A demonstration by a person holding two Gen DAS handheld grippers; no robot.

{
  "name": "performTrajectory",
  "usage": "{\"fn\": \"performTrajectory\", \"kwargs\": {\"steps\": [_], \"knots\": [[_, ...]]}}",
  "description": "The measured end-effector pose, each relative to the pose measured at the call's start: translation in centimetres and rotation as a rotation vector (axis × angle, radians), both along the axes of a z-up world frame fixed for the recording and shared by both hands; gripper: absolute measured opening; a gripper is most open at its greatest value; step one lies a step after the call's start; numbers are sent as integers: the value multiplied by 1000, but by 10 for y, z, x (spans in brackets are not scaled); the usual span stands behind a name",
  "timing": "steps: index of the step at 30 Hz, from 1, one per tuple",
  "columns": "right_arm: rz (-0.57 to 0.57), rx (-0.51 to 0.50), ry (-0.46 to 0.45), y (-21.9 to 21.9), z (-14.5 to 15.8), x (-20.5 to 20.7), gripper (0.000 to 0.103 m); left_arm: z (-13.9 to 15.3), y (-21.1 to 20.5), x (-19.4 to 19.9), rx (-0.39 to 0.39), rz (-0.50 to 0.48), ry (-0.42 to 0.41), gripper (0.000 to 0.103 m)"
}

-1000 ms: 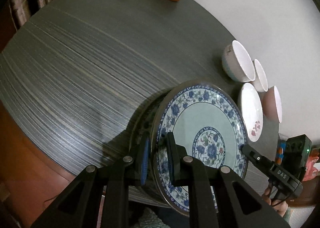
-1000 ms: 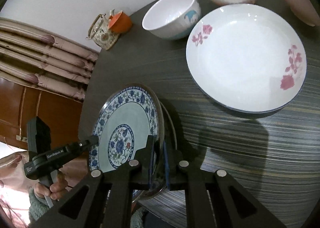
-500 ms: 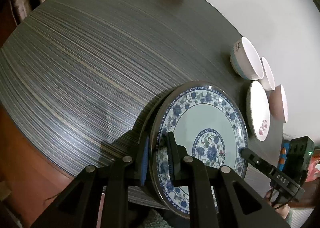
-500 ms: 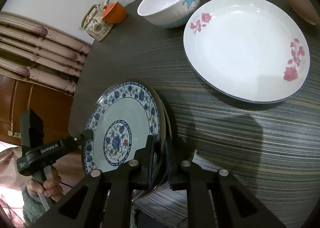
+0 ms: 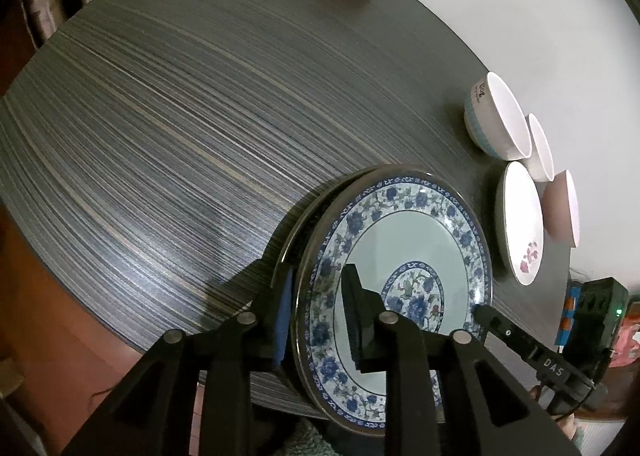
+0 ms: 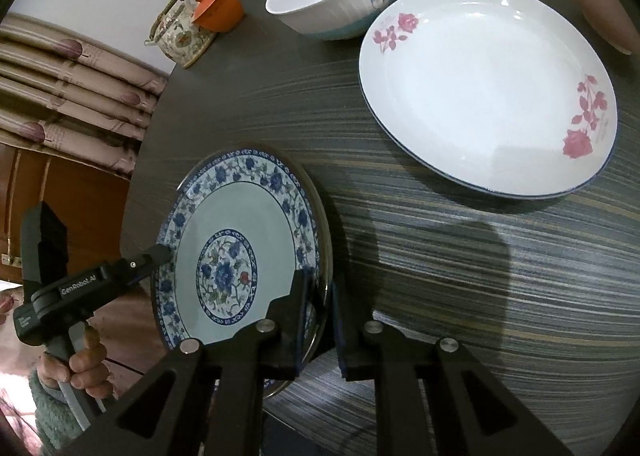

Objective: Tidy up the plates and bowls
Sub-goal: 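Carry the small plate onto the large plate and open the left tool, then move the left tool to the white plate with pink flowers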

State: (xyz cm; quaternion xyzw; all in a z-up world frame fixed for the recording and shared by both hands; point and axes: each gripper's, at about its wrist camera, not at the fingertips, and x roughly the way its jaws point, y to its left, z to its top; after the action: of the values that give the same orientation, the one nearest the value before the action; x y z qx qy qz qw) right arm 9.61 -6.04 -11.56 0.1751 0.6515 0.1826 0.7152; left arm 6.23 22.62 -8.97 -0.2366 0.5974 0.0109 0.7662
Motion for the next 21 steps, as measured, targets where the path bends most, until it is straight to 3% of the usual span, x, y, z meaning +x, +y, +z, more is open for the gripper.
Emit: {"fn": "performTrajectory", "kwargs": {"steps": [5, 8, 13, 17, 21], "knots": [[15, -17, -7, 5, 1, 0, 19, 3, -7, 2, 57, -7, -2, 24], [26, -25, -4, 10, 0, 0, 24, 6, -9, 2, 85, -3, -18, 31], [50, -41, -18, 18, 2, -3, 32, 11, -10, 1, 98, 5, -30, 34], [50, -26, -26, 15, 2, -4, 32, 17, -17, 1, 117, 14, -52, 40], [33, -28, -98, -4, 13, -10, 32, 28, -32, 3, 156, 10, -109, 46]]}}
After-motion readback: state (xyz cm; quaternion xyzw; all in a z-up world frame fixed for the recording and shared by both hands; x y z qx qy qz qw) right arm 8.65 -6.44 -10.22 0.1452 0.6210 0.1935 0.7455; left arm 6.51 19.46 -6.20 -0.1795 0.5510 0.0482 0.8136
